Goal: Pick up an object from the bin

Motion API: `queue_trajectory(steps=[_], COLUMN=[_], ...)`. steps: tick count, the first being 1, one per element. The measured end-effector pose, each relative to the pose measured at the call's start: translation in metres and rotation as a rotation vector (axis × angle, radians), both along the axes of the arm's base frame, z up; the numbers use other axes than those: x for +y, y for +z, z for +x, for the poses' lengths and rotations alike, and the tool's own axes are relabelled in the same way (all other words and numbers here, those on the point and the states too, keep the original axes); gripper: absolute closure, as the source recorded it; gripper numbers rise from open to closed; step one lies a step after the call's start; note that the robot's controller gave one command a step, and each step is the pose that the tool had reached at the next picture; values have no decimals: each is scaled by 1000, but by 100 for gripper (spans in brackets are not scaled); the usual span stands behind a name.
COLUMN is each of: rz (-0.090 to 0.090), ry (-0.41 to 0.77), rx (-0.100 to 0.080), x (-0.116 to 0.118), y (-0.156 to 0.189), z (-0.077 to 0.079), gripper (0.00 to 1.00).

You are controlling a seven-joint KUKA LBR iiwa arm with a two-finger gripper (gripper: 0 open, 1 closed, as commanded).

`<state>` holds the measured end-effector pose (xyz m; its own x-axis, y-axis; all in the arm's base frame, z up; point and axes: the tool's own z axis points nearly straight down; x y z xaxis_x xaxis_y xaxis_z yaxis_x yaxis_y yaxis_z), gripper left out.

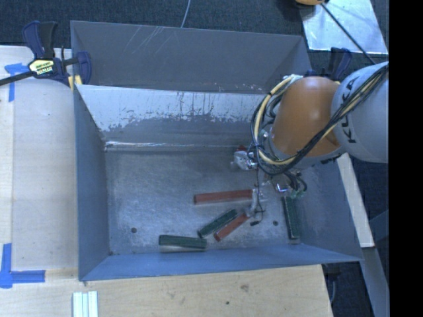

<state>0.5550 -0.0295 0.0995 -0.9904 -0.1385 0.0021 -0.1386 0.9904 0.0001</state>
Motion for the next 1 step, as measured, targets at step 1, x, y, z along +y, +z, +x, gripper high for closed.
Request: queue_trajectory(steps=[1], rz=[0], ry=[78], rx=[-5], x=[11], y=[-15], z=[-22], gripper=[0])
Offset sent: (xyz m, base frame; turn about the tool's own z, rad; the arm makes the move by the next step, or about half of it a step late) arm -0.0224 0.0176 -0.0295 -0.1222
